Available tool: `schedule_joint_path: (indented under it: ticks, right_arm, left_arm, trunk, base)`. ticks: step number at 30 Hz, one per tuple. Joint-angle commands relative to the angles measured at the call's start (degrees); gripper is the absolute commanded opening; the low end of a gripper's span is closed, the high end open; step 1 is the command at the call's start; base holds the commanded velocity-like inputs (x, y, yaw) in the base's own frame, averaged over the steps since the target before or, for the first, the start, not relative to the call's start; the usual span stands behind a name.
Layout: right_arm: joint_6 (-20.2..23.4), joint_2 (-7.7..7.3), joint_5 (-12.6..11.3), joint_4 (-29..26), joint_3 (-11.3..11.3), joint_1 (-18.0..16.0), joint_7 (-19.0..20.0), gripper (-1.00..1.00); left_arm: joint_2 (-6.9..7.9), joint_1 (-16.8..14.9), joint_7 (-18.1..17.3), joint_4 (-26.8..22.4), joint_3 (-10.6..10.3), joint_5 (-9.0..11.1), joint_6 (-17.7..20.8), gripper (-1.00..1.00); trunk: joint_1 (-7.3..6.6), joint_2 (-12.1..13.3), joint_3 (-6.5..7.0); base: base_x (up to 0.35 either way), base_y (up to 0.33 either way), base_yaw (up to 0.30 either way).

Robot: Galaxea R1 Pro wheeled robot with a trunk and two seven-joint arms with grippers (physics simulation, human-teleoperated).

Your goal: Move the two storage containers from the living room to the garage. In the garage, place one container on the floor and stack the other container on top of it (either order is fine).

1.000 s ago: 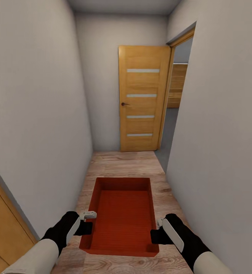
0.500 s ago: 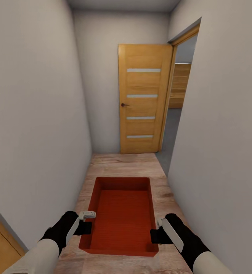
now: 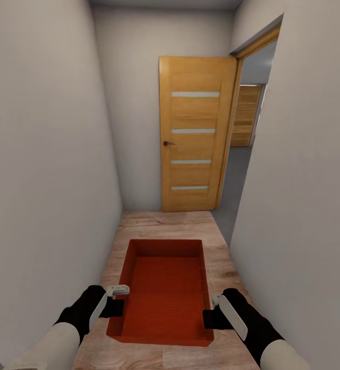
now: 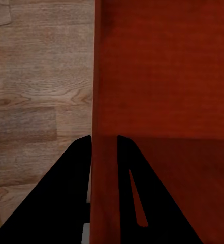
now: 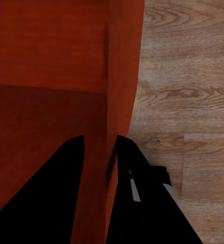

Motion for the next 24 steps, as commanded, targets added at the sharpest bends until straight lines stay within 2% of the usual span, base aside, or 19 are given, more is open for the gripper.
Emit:
schedule_joint_path:
  ticks: [1,13,18,24]
  right_arm:
    - [0.00,-0.04,-0.13,-0.15,0.02,-0.07,-0.35,-1.00]
    - [0.00,-0.05,-0.14,-0.15,0.02,-0.07,-0.44,-1.00]
    - [0.00,-0.04,-0.14,-0.15,0.05,-0.07,-0.45,-1.00]
    - [0.00,-0.03,-0.14,-0.15,0.00,-0.07,-0.45,-1.00]
  left_arm:
    - [-0.08,-0.02,-0.52,-0.01,0.79,-0.27,0.32,-1.00]
    - [-0.08,-0.02,-0.52,-0.01,0.79,-0.27,0.32,-1.00]
    - [-0.08,-0.02,-0.52,-0.01,0.79,-0.27,0.32,-1.00]
    - [-0.08,-0.02,-0.53,-0.01,0.79,-0.27,0.32,-1.00]
  trunk:
    - [0.04,-0.06,-0.08]
    - [0.04,-0.06,-0.08]
    - [0.04,-0.06,-0.25]
    - [0.04,-0.06,-0.47]
  base:
    - [0.334,0.000,0.000]
    - [0.333,0.000,0.001]
    - [0.305,0.000,0.099]
    - [0.141,0.000,0.098]
